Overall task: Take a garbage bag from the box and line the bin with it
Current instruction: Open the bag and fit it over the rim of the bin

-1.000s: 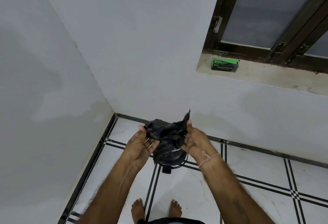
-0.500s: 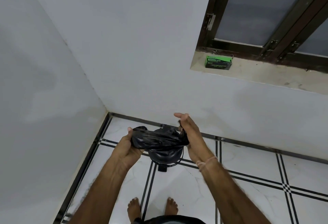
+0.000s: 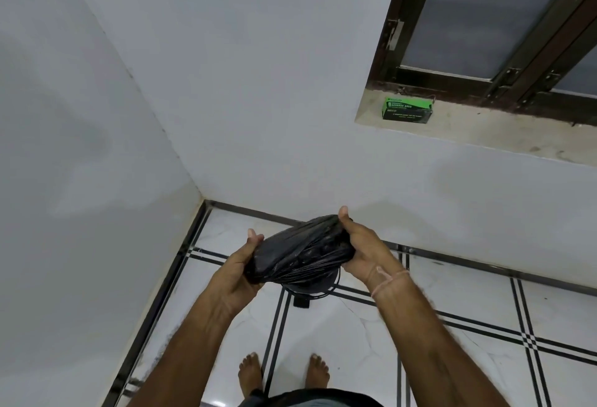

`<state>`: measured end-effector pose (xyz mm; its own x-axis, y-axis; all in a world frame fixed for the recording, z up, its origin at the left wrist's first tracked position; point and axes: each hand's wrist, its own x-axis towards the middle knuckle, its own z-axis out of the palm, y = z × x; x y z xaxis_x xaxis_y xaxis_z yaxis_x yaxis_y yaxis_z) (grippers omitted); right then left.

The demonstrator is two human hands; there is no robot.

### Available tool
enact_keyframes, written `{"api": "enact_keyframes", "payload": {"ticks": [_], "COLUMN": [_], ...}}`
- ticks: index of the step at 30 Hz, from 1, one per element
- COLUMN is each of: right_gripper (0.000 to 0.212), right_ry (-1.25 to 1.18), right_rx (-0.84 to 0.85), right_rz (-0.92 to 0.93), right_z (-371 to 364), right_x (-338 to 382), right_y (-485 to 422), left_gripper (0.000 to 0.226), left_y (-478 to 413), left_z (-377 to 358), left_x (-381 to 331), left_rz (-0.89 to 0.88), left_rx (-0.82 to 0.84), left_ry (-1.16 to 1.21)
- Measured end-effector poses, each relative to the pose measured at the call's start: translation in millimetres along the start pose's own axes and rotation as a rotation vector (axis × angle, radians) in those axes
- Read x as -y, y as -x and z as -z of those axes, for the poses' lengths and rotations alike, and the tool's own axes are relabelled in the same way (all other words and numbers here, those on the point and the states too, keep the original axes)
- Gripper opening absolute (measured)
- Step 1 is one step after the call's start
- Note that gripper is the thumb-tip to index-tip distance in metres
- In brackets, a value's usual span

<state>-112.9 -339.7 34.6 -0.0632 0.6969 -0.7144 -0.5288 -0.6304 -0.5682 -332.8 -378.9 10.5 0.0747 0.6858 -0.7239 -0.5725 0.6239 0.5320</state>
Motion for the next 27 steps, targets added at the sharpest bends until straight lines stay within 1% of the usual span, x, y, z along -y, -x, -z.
{"api": "enact_keyframes", "payload": {"ticks": [1, 3, 5, 7, 9, 10, 11, 14, 15, 17, 19, 20, 21, 23, 25, 27], "right_gripper": [0.038, 0.029, 0.021, 0.022, 0.022, 0.023, 0.026, 0.033, 0.037, 0.046, 0.056, 0.060, 0.063, 0.066, 0.070, 0.079], "right_ry": [-0.090, -0.216, -0.275, -0.301, -0.331, -0.337, -0.319, -0.138, -0.047, 0.182, 0.421, 0.510, 0.581, 0.718, 0.891, 1.078], "right_rx": [-0.020, -0.013, 0.022, 0.060, 0.082, 0.097, 0.115, 0.121, 0.095, 0.027, -0.017, -0.021, -0.020, -0.011, -0.005, 0.003], "right_rz": [-0.032, -0.022, 0.035, 0.084, 0.107, 0.116, 0.124, 0.184, 0.214, 0.291, 0.354, 0.372, 0.378, 0.379, 0.375, 0.354], "right_z": [1, 9, 22, 36, 45, 48, 51, 57, 58, 62, 64, 62, 61, 56, 52, 43], "right_x": [1, 0, -3, -6, -8, -10, -11, -14, -15, -18, -19, -17, -15, -16, -25, -34], "right_y": [-1, -6, -13, -17, -20, -21, -22, -25, -26, -31, -34, -34, -34, -34, -38, -42], "left_gripper": [0.038, 0.033, 0.023, 0.015, 0.036, 0.041, 0.041, 0.028, 0.026, 0.028, 0.030, 0.030, 0.030, 0.031, 0.031, 0.031], "left_y": [1, 2, 2, -2, -10, -12, -11, -13, -13, -16, -14, -16, -16, -19, -25, -32], "left_z": [5, 13, 20, 26, 33, 37, 39, 48, 51, 60, 67, 71, 73, 72, 67, 58], "left_x": [0, 0, -2, -2, -3, -5, -8, -12, -13, -13, -13, -13, -14, -16, -18, -17], "left_rz": [0.005, -0.001, -0.032, -0.089, -0.154, -0.167, -0.169, -0.165, -0.165, -0.143, -0.070, -0.030, -0.003, -0.018, -0.086, -0.154], "left_rx": [0.010, 0.018, 0.005, -0.006, -0.024, -0.022, -0.012, 0.073, 0.104, 0.162, 0.233, 0.263, 0.279, 0.253, 0.173, 0.089], "left_ry": [0.021, 0.089, 0.171, 0.239, 0.316, 0.331, 0.322, 0.180, 0.090, -0.150, -0.409, -0.505, -0.550, -0.497, -0.382, -0.361]}}
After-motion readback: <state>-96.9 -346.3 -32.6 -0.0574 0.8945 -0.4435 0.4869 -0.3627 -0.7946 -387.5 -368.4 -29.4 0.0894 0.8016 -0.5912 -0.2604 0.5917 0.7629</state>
